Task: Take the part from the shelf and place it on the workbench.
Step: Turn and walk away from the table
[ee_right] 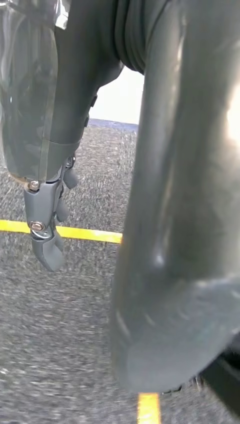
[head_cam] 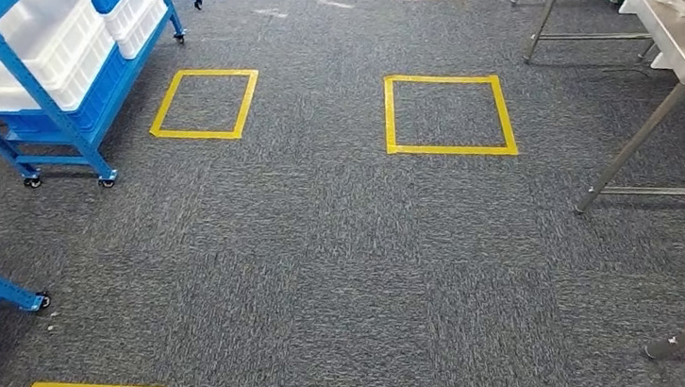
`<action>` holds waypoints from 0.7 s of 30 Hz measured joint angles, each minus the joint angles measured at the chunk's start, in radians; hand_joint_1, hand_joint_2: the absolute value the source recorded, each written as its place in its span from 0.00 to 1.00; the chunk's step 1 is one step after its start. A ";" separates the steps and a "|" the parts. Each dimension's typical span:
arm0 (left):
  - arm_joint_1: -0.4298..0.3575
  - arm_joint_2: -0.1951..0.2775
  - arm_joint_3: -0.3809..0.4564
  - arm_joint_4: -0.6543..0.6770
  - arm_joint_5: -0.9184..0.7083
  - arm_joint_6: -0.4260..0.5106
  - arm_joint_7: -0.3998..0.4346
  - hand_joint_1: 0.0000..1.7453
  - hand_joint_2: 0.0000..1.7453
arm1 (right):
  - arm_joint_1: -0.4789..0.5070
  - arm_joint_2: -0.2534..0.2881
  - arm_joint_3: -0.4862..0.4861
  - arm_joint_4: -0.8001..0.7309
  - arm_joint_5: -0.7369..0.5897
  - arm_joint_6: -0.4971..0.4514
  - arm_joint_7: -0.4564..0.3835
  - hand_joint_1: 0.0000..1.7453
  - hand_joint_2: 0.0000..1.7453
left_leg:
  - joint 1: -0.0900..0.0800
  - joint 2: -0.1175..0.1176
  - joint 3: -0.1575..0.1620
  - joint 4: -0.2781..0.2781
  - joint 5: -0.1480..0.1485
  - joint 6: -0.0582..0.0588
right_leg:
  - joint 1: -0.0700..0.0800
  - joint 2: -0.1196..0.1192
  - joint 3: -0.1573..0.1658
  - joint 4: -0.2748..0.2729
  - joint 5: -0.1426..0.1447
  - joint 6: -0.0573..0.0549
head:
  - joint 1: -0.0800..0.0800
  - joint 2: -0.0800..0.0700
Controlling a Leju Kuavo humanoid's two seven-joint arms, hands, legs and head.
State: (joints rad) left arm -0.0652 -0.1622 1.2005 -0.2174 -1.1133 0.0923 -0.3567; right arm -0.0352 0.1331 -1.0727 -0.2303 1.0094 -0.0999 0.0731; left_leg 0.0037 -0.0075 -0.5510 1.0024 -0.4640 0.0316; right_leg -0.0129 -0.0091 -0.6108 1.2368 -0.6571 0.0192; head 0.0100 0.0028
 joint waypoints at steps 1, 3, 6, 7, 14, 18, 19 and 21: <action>0.000 0.000 0.000 0.000 0.000 0.000 0.000 0.00 0.00 | 0.001 0.000 0.000 0.000 0.000 0.000 0.000 0.00 0.00 | -0.001 -0.014 0.000 0.000 0.000 0.001 | 0.000 0.004 -0.027 0.045 -0.007 0.000 | 0.000 0.000; 0.001 0.000 0.000 0.000 0.000 0.000 0.000 0.00 0.00 | 0.002 0.000 0.000 0.000 0.001 0.000 0.000 0.00 0.00 | -0.002 -0.044 0.002 0.002 0.000 0.000 | 0.000 0.010 -0.028 0.020 0.043 -0.003 | 0.000 0.000; 0.000 0.000 0.000 0.000 0.000 0.000 0.000 0.00 0.00 | 0.004 -0.001 0.000 0.000 0.002 0.000 0.000 0.00 0.00 | -0.003 -0.083 0.002 0.008 -0.002 -0.006 | 0.000 0.063 0.046 -0.169 0.145 -0.013 | 0.000 0.000; 0.000 -0.001 0.000 0.000 0.000 0.000 0.000 0.00 0.00 | 0.004 -0.002 0.000 0.000 0.002 -0.001 0.000 0.00 0.00 | -0.003 -0.093 -0.001 0.009 -0.002 -0.012 | 0.001 0.077 0.059 -0.203 0.157 -0.015 | 0.000 0.000; 0.002 0.000 0.001 0.000 0.001 0.000 0.000 0.00 0.00 | 0.002 -0.002 0.000 0.000 0.003 0.000 0.000 0.00 0.00 | 0.001 -0.022 -0.076 0.151 -0.091 -0.045 | 0.001 0.008 0.071 -0.241 0.171 -0.049 | -0.007 0.000; 0.004 0.000 0.001 0.000 0.001 0.000 0.000 0.00 0.00 | 0.004 -0.002 0.000 0.001 0.005 0.004 0.000 0.00 0.00 | 0.008 0.003 -0.115 0.255 -0.118 -0.056 | 0.005 -0.048 0.070 -0.239 0.168 -0.050 | -0.010 0.000; 0.004 0.000 0.001 0.000 0.000 0.000 0.000 0.00 0.00 | 0.003 -0.002 0.000 0.001 0.006 0.005 0.000 0.00 0.00 | 0.008 0.015 -0.079 0.193 -0.086 -0.056 | 0.005 -0.060 0.071 -0.238 0.166 -0.048 | -0.010 0.000; 0.002 0.000 0.001 0.000 0.000 0.000 0.000 0.00 0.00 | 0.003 -0.002 0.000 0.001 0.007 0.008 0.000 0.00 0.00 | 0.006 0.056 -0.005 0.053 -0.036 -0.050 | 0.007 -0.081 0.074 -0.233 0.161 -0.039 | -0.009 0.000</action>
State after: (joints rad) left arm -0.0629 -0.1622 1.2016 -0.2174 -1.1131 0.0918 -0.3568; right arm -0.0327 0.1315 -1.0727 -0.2296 1.0164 -0.0922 0.0733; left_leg 0.0098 0.0487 -0.5563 1.0556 -0.5000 -0.0181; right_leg -0.0060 -0.0903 -0.5365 1.0034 -0.4961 -0.0200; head 0.0012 0.0028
